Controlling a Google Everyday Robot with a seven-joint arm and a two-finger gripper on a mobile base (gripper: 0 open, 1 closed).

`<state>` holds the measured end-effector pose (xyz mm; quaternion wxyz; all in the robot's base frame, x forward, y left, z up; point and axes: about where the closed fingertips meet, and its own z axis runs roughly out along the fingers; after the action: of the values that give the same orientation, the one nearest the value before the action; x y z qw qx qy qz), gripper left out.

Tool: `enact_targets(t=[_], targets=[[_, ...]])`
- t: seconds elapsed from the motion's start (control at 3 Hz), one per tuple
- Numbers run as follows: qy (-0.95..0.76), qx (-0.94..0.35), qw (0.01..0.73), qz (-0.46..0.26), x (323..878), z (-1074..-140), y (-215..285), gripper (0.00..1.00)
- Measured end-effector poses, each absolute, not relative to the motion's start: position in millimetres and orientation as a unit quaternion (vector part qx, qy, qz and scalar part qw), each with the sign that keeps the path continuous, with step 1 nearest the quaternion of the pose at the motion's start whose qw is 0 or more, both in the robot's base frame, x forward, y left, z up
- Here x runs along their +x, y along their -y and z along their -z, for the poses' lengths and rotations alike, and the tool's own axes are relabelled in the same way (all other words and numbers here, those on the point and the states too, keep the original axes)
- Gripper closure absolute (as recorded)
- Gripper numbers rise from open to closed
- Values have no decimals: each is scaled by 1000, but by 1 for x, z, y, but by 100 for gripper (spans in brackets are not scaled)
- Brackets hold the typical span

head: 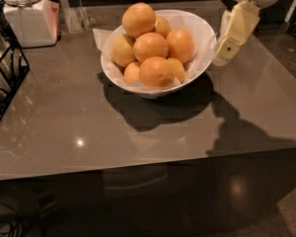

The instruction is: Pick orange from white bowl

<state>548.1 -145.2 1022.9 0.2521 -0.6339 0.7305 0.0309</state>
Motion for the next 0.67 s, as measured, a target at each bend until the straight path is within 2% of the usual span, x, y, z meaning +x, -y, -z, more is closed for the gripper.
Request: enact_targets(t=[0.33, 0.67], targets=[[-716, -640, 271, -63, 569, -1015, 123, 0], [-689, -663, 268, -116, 593, -993, 76, 0]])
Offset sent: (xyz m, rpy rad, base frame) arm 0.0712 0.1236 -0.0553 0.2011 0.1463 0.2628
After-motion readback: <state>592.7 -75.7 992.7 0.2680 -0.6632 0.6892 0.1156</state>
